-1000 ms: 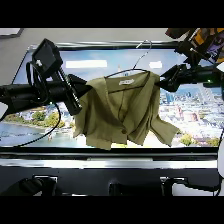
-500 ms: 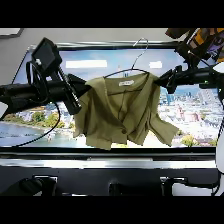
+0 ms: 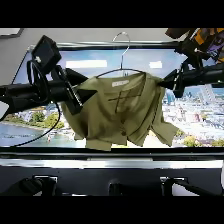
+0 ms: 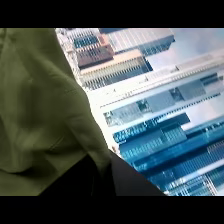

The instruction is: Fold the clothes and pants, and hang the long-sleeved shirts on hangers.

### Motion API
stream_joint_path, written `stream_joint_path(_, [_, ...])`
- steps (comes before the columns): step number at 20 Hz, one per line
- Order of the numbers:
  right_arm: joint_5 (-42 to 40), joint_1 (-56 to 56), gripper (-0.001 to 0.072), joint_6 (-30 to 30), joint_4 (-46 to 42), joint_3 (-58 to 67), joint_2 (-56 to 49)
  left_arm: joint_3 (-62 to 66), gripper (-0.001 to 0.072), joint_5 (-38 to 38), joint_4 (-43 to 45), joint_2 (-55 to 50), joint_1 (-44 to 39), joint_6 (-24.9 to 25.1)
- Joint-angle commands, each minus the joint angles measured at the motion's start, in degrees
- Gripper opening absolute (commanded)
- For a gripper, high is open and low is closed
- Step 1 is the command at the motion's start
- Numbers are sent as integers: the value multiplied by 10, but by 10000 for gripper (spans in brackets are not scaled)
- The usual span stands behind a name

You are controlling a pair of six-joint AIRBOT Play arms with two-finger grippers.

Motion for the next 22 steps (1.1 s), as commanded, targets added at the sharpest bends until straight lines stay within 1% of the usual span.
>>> stream_joint_path(1, [26, -1, 22, 40, -81, 0, 59, 0, 481, 3, 1, -4, 0, -28])
stream_joint_path(2, [32, -1, 22, 43, -98, 0, 75, 0, 481, 5, 1, -7, 0, -28])
stream_joint_path(4, [32, -1, 22, 68, -133, 0, 102, 0, 481, 20, 1, -13, 0, -31])
stream_joint_path(5, [32, -1, 22, 75, -145, 0, 113, 0, 482, 43, 6, -14, 1, -48])
stream_joint_path(8, [29, -1, 22, 99, -162, 0, 145, 0, 482, 109, 25, -14, 16, -125])
stream_joint_path(10, [16, -1, 22, 132, -181, 0, 168, 0, 482, 121, 25, -14, 30, -147])
stream_joint_path(11, [0, -1, 22, 158, -194, 0, 181, 0, 482, 122, 25, -14, 35, -148])
stream_joint_path(13, [-46, -1, 22, 240, -235, 0, 210, 0, 482, 122, 26, -14, 40, -148])
stream_joint_path(14, [-79, -1, 22, 308, -271, 0, 226, 0, 481, 122, 26, -14, 40, -148])
stream_joint_path(16, [-156, -1, 23, 469, -360, 0, 254, 0, 481, 122, 26, -14, 40, -148])
stream_joint_path(17, [-184, -1, 23, 520, -407, 1, 266, 0, 481, 122, 26, -14, 40, -148])
stream_joint_path(19, [-217, -1, 24, 576, -478, 1, 285, 0, 482, 123, 26, -14, 40, -148])
stream_joint_path(22, [-221, -1, 24, 699, -607, 1, 305, 0, 481, 123, 26, -14, 40, -148])
